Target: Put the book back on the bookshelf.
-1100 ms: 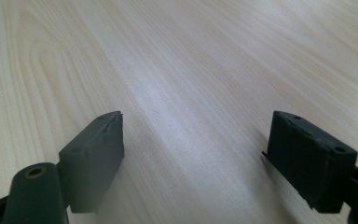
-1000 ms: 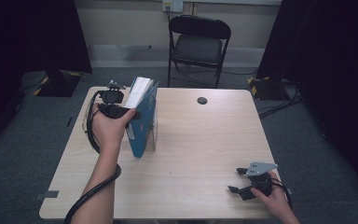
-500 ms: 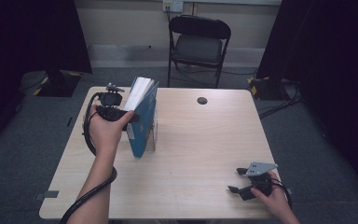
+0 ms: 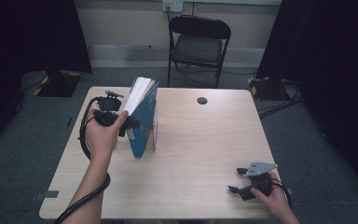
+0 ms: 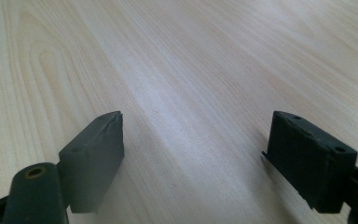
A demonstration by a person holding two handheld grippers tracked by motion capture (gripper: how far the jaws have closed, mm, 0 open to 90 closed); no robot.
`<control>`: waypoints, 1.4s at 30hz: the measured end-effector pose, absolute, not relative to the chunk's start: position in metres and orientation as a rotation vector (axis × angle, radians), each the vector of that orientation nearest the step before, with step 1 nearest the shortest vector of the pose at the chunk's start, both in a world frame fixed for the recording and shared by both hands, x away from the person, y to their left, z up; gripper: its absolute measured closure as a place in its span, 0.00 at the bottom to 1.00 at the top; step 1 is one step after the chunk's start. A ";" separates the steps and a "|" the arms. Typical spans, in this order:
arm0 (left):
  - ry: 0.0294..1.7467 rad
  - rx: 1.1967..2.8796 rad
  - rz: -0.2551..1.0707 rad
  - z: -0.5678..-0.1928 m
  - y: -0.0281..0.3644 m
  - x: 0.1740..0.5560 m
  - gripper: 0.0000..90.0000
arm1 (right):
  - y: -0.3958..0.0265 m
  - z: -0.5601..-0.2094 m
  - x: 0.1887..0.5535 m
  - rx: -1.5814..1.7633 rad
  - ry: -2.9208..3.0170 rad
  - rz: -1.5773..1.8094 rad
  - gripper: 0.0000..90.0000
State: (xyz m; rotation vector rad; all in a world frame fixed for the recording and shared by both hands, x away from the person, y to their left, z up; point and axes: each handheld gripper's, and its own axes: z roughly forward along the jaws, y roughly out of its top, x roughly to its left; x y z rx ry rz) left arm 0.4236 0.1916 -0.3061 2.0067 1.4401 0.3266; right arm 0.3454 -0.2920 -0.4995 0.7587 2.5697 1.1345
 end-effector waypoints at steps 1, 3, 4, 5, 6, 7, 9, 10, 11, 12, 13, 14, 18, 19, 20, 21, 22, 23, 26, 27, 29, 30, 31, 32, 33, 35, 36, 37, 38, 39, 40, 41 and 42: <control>1.438 2.009 0.325 -0.306 0.192 0.423 0.22 | -0.292 -0.500 0.345 0.759 2.570 1.135 0.20; 1.440 2.016 0.318 -0.307 0.192 0.421 0.22 | -0.292 -0.500 0.345 0.758 2.570 1.134 0.20; 1.437 2.019 0.310 -0.307 0.192 0.420 0.22 | -0.292 -0.500 0.345 0.759 2.570 1.134 0.20; 1.437 2.019 0.316 -0.308 0.192 0.419 0.22 | -0.292 -0.500 0.345 0.759 2.570 1.135 0.20; 1.431 2.028 0.318 -0.307 0.192 0.418 0.22 | -0.292 -0.500 0.345 0.759 2.569 1.133 0.20; 1.430 2.020 0.323 -0.307 0.192 0.417 0.22 | -0.292 -0.500 0.345 0.759 2.570 1.135 0.20; 1.416 2.027 0.318 -0.307 0.192 0.416 0.22 | -0.292 -0.500 0.345 0.758 2.570 1.134 0.20; 1.407 2.037 0.319 -0.306 0.193 0.415 0.22 | -0.292 -0.500 0.345 0.758 2.569 1.134 0.20; 1.408 2.037 0.317 -0.307 0.192 0.414 0.22 | -0.292 -0.500 0.345 0.759 2.569 1.134 0.20; 1.412 2.032 0.323 -0.308 0.191 0.413 0.22 | -0.292 -0.499 0.345 0.761 2.568 1.132 0.20; 1.405 2.038 0.316 -0.308 0.192 0.412 0.22 | -0.292 -0.500 0.345 0.760 2.570 1.134 0.20; 1.402 2.039 0.314 -0.309 0.192 0.412 0.22 | -0.292 -0.499 0.345 0.761 2.569 1.133 0.20; 1.391 2.043 0.306 -0.314 0.192 0.407 0.22 | -0.292 -0.500 0.345 0.757 2.570 1.135 0.20; 1.388 2.044 0.304 -0.316 0.192 0.405 0.21 | -0.292 -0.500 0.345 0.757 2.569 1.135 0.20; 1.380 2.055 0.301 -0.318 0.193 0.404 0.21 | -0.292 -0.500 0.345 0.757 2.568 1.134 0.20; 1.385 2.040 0.301 -0.320 0.193 0.403 0.21 | -0.292 -0.500 0.345 0.758 2.568 1.133 0.20; 1.387 2.035 0.301 -0.321 0.194 0.402 0.21 | -0.292 -0.500 0.345 0.757 2.569 1.135 0.20; 1.381 2.045 0.297 -0.322 0.195 0.401 0.21 | -0.292 -0.500 0.345 0.757 2.569 1.135 0.20; 1.376 2.050 0.284 -0.326 0.198 0.399 0.21 | -0.292 -0.500 0.345 0.758 2.569 1.134 0.20; 1.372 2.054 0.280 -0.327 0.198 0.399 0.21 | -0.292 -0.500 0.345 0.758 2.569 1.134 0.20; 1.373 2.030 0.277 -0.329 0.198 0.397 0.21 | -0.292 -0.500 0.345 0.758 2.569 1.135 0.20; 1.371 2.031 0.270 -0.329 0.198 0.396 0.21 | -0.292 -0.499 0.345 0.756 2.568 1.131 0.20; 1.364 2.040 0.269 -0.330 0.199 0.395 0.21 | -0.292 -0.500 0.345 0.755 2.569 1.133 0.20; 1.364 2.046 0.268 -0.331 0.199 0.394 0.21 | -0.292 -0.499 0.345 0.755 2.569 1.132 0.20; 1.367 2.040 0.269 -0.331 0.199 0.393 0.21 | -0.292 -0.499 0.345 0.755 2.568 1.131 0.20; 1.362 2.039 0.271 -0.332 0.202 0.390 0.21 | -0.292 -0.499 0.345 0.755 2.568 1.131 0.20; 1.359 2.039 0.268 -0.333 0.202 0.389 0.21 | -0.292 -0.499 0.345 0.755 2.568 1.131 0.20; 1.353 2.044 0.263 -0.333 0.203 0.388 0.21 | -0.292 -0.500 0.345 0.755 2.569 1.133 0.20; 1.350 2.044 0.258 -0.334 0.204 0.386 0.21 | -0.292 -0.500 0.345 0.754 2.570 1.133 0.20; 1.349 2.042 0.262 -0.335 0.204 0.385 0.21 | -0.292 -0.500 0.345 0.754 2.571 1.134 0.20; 1.343 2.039 0.254 -0.336 0.205 0.383 0.21 | -0.292 -0.499 0.345 0.755 2.570 1.133 0.20; 1.337 2.038 0.246 -0.337 0.206 0.382 0.21 | -0.292 -0.499 0.345 0.755 2.571 1.134 0.20; 1.336 2.039 0.246 -0.338 0.206 0.381 0.21 | -0.292 -0.499 0.345 0.755 2.571 1.133 0.20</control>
